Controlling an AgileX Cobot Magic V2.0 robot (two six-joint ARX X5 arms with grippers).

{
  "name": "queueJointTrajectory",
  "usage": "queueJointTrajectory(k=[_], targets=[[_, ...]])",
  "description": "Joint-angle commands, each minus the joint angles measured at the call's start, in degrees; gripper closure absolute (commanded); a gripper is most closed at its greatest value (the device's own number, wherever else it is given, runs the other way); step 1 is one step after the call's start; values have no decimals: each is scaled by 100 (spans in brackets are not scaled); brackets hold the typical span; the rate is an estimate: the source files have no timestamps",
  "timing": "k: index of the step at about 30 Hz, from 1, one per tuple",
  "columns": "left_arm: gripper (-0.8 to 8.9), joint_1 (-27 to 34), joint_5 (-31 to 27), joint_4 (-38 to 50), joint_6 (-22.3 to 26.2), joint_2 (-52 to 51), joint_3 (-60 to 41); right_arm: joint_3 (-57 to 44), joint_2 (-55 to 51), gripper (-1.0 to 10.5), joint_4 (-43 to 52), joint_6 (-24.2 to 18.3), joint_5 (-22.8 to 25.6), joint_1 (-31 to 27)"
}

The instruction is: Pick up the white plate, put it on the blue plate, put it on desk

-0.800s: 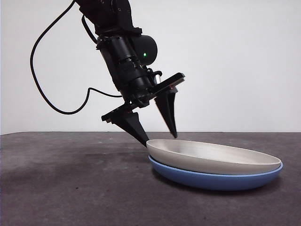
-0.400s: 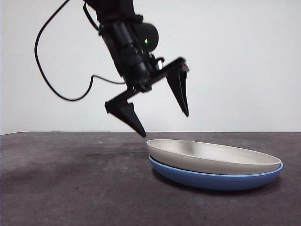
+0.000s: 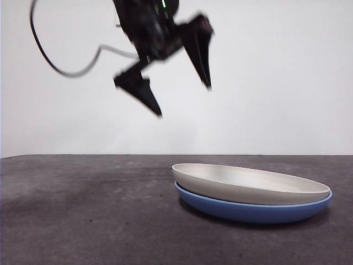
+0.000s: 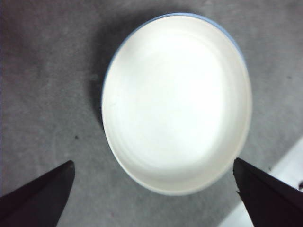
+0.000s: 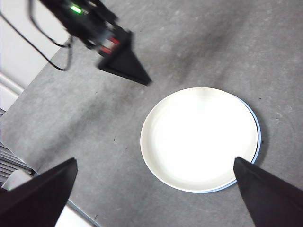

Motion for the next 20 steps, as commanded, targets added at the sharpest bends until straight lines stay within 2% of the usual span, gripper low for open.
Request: queueJointTrajectory(k=[1, 5, 15, 20], targets=[[271, -26, -13, -195, 289, -479, 190, 107, 20, 345, 31, 59, -11, 20], [272, -24, -17, -566, 487, -1268, 190, 107, 20, 345, 26, 81, -7, 20], [272, -48, -63, -671, 686, -3126, 125, 107, 24, 345, -293, 271, 37, 17], [273, -46, -133, -540, 780, -4019, -415, 107, 24, 345, -409, 376, 181, 17]])
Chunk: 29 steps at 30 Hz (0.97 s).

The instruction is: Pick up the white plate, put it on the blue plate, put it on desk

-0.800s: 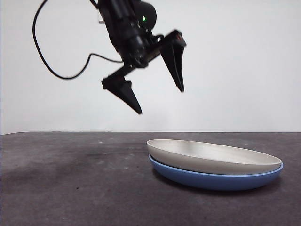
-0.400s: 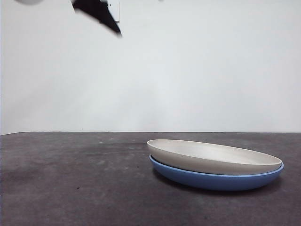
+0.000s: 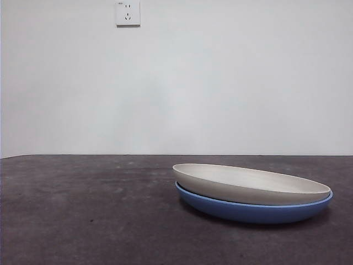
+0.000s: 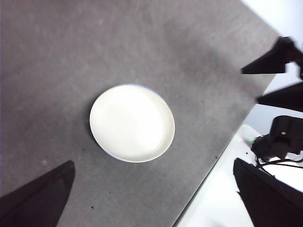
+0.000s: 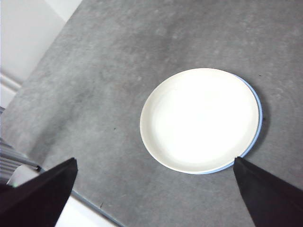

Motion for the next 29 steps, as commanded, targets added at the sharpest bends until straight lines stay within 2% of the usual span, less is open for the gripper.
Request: queueJointTrajectory(k=[1, 9, 15, 24, 29], targets=[[273, -44, -94, 111, 155, -341, -348, 107, 26, 345, -33, 111, 48, 17], [279, -42, -337, 802, 197, -1989, -2514, 107, 26, 345, -39, 103, 44, 20], [279, -42, -339, 1091, 195, -2946, -3661, 107, 26, 345, -42, 105, 39, 20], [279, -42, -343, 1303, 188, -3650, -4019, 107, 538, 345, -240, 466, 44, 15], [279, -37, -343, 1285, 107, -3781, -4019, 107, 1512, 345, -136, 291, 39, -15]])
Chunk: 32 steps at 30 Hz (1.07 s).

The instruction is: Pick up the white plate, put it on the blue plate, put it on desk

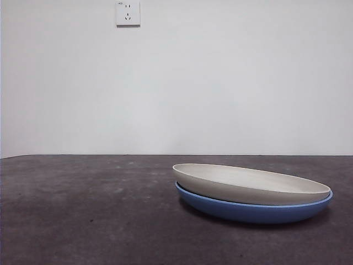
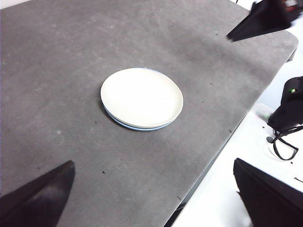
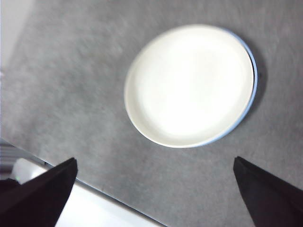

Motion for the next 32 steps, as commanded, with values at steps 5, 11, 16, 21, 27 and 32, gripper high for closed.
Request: queueJointTrajectory(k=[5, 11, 16, 21, 27, 32], targets=[[278, -31, -11, -92, -177, -48, 74, 96, 1666, 345, 601, -433, -37, -142], [279, -31, -11, -116, -424, -116, 74, 96, 3005, 345, 1384, -728, -37, -306], [278, -31, -11, -114, -599, -160, 74, 96, 3840, 345, 1888, -817, -66, -387], [279, -31, -11, -111, -664, -170, 74, 96, 4369, 345, 2247, -890, -81, -391], [278, -31, -9, -107, -793, -170, 74, 96, 4752, 346, 2621, -907, -289, -396], [279, -31, -11, -105, -859, -170, 74, 96, 4874, 372, 2710, -935, -330, -396]])
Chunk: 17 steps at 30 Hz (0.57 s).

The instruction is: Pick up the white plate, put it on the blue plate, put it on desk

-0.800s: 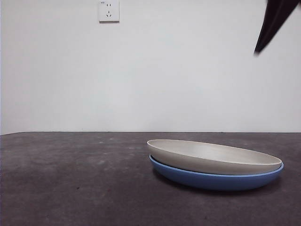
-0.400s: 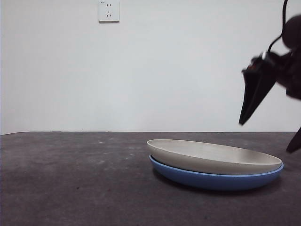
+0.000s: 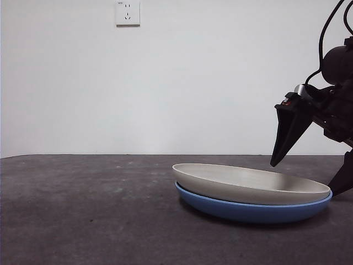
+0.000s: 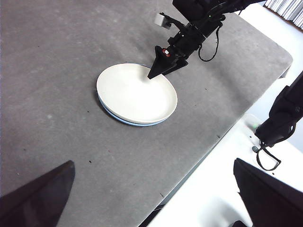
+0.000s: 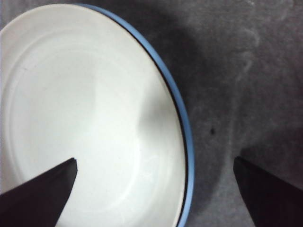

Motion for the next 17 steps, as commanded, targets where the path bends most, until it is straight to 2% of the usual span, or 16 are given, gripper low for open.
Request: queueJointTrajectory(k=[1, 3, 11, 17], targets=[[279, -31, -11, 68, -101, 15, 74, 96, 131, 373, 66, -125, -31, 2], [278, -31, -9, 68, -120, 15, 74, 96, 131, 409, 63, -146, -28, 2], [278, -31, -11, 68, -140, 15, 74, 96, 136, 699, 28, -168, -13, 2], [278, -31, -11, 68, -142, 15, 74, 96, 146, 784, -105, -166, 153, 2]])
